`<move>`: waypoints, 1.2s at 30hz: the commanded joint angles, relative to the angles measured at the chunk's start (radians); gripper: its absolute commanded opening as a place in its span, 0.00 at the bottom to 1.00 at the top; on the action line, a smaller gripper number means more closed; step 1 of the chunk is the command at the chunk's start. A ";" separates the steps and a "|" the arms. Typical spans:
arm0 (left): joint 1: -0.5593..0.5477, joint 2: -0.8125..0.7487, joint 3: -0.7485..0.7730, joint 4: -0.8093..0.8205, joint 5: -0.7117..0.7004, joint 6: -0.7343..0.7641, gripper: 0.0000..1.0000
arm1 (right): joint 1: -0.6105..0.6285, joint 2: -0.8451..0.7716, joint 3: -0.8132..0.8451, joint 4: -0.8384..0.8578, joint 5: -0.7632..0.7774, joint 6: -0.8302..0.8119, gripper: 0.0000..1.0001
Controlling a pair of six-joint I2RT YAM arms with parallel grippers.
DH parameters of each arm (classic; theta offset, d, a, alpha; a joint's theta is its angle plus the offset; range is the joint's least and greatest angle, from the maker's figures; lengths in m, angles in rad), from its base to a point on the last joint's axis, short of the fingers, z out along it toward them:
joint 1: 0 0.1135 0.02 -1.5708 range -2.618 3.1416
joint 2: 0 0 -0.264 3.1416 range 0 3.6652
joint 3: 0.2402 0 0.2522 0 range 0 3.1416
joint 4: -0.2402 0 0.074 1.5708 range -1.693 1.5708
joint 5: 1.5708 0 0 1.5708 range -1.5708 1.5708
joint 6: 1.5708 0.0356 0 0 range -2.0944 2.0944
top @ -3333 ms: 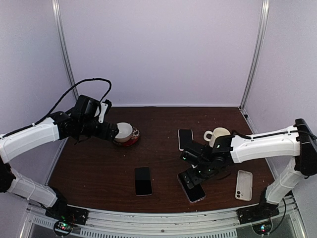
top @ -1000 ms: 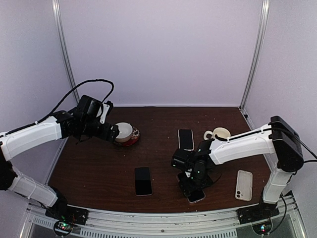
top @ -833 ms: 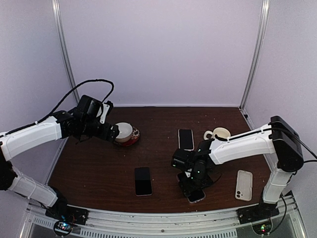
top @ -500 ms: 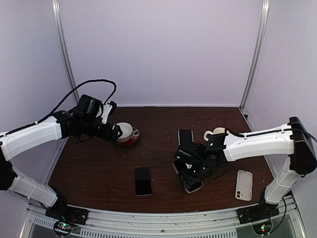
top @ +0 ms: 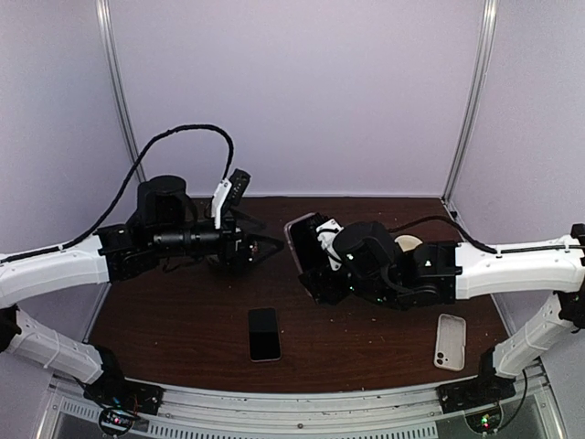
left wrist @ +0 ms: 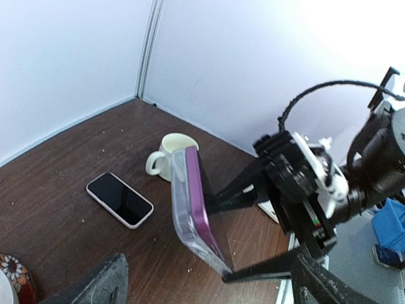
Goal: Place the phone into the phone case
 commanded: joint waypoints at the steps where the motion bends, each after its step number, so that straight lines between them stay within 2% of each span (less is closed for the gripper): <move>1: -0.020 0.042 -0.022 0.265 -0.094 -0.148 0.90 | 0.036 -0.036 0.040 0.189 0.109 -0.124 0.34; 4: -0.043 0.074 -0.006 0.275 -0.140 -0.153 0.79 | 0.047 -0.039 0.050 0.190 0.122 -0.139 0.34; 7: -0.060 0.098 0.005 0.285 -0.171 -0.130 0.63 | 0.053 -0.047 0.049 0.187 0.125 -0.147 0.34; 14: -0.080 0.131 0.026 0.288 -0.149 -0.113 0.02 | 0.056 -0.048 0.046 0.182 0.116 -0.156 0.34; 17: -0.083 0.121 0.019 0.271 -0.141 -0.100 0.00 | 0.055 -0.061 0.038 0.169 0.106 -0.160 0.39; 20: -0.083 0.093 -0.006 0.263 -0.145 -0.063 0.00 | 0.053 -0.092 0.020 0.160 0.060 -0.185 0.54; 21: -0.082 0.078 -0.012 0.258 -0.148 -0.045 0.00 | 0.053 -0.104 0.016 0.148 0.046 -0.191 0.62; 23: -0.081 0.055 -0.011 0.231 -0.148 0.000 0.00 | 0.041 -0.137 0.007 0.118 -0.018 -0.214 0.85; 25: -0.083 0.026 -0.008 0.198 -0.132 0.062 0.00 | 0.019 -0.185 -0.003 0.075 -0.097 -0.245 0.99; 27: -0.083 -0.007 -0.013 0.187 -0.083 0.120 0.00 | -0.014 -0.249 -0.026 0.059 -0.254 -0.295 0.99; 29: -0.085 -0.036 -0.020 0.189 0.023 0.183 0.00 | -0.038 -0.302 -0.045 0.069 -0.481 -0.353 0.99; 31: -0.087 -0.056 -0.016 0.184 0.141 0.221 0.00 | -0.041 -0.334 -0.045 0.077 -0.608 -0.403 0.99; 36: -0.102 -0.087 0.001 0.146 0.259 0.264 0.00 | -0.044 -0.319 0.021 0.043 -0.661 -0.449 0.97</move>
